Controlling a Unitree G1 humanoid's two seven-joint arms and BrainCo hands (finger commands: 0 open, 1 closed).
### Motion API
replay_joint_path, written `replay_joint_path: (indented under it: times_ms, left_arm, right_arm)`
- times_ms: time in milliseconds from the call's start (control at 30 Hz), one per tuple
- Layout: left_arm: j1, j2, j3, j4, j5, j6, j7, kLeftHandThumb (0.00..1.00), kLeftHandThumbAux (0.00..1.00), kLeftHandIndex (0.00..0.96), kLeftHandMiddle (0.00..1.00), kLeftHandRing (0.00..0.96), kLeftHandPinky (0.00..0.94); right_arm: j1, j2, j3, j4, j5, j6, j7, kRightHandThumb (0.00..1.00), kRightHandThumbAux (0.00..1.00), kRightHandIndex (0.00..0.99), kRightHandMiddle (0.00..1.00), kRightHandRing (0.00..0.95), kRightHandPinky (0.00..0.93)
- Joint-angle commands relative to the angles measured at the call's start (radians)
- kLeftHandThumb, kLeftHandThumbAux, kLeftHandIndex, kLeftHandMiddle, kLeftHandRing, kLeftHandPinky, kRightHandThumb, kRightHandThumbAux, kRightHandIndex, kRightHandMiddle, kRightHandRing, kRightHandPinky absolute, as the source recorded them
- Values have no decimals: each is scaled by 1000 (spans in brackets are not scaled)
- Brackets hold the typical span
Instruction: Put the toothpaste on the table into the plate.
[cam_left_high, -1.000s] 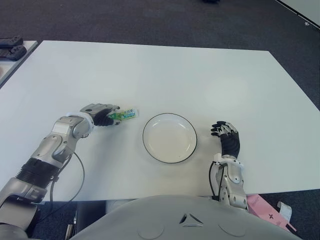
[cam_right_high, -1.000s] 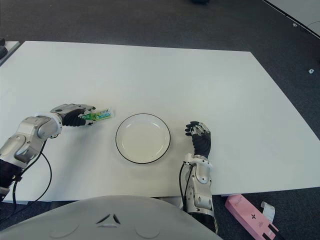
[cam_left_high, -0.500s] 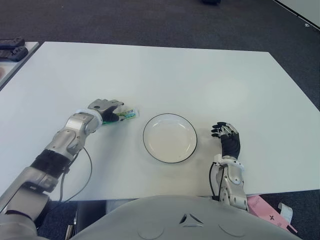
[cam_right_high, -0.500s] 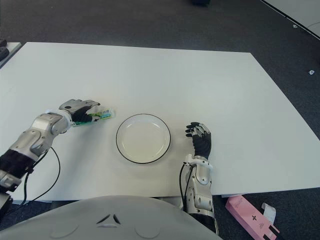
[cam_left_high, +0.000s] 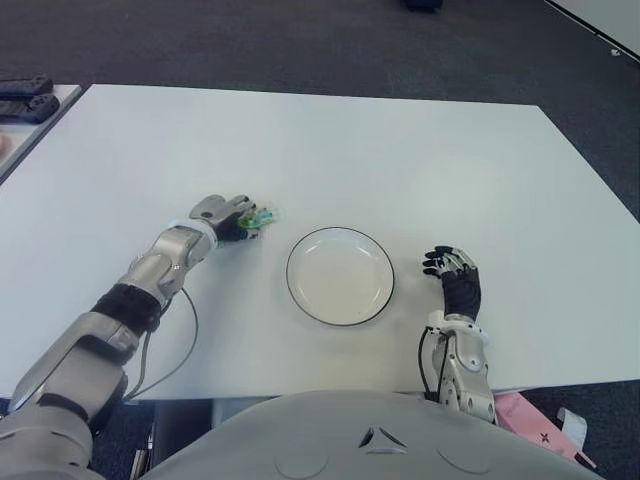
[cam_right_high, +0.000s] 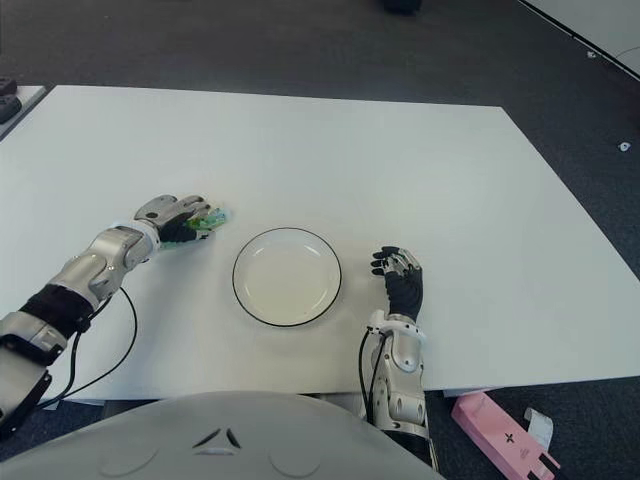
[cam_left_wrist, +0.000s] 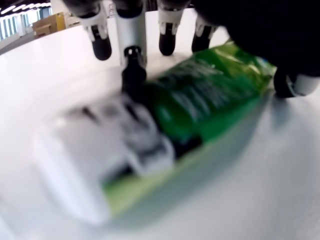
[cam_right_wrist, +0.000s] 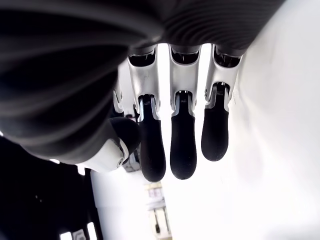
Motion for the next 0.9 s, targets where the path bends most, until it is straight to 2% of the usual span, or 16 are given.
replay_joint_path:
  times_ms: [33,600,900]
  left_arm:
    - [45,-43,-72,105,22,-4,-14,385,218,0,35,7,58]
    - [34,-76,-133,196,33,4,59,399,217,0,22,0,44]
    - [51,-65,-146,177,32,-4,70,412,225,0,27,0,48]
  right_arm:
    - [36,48,1,33,9,61,-14,709,726,428,527,524,523]
    - [47,40,2,25,5,55,-3,709,726,429,528,524,522]
    - [49,43,-2,26,13,53,3,709,726,428,530,529,527]
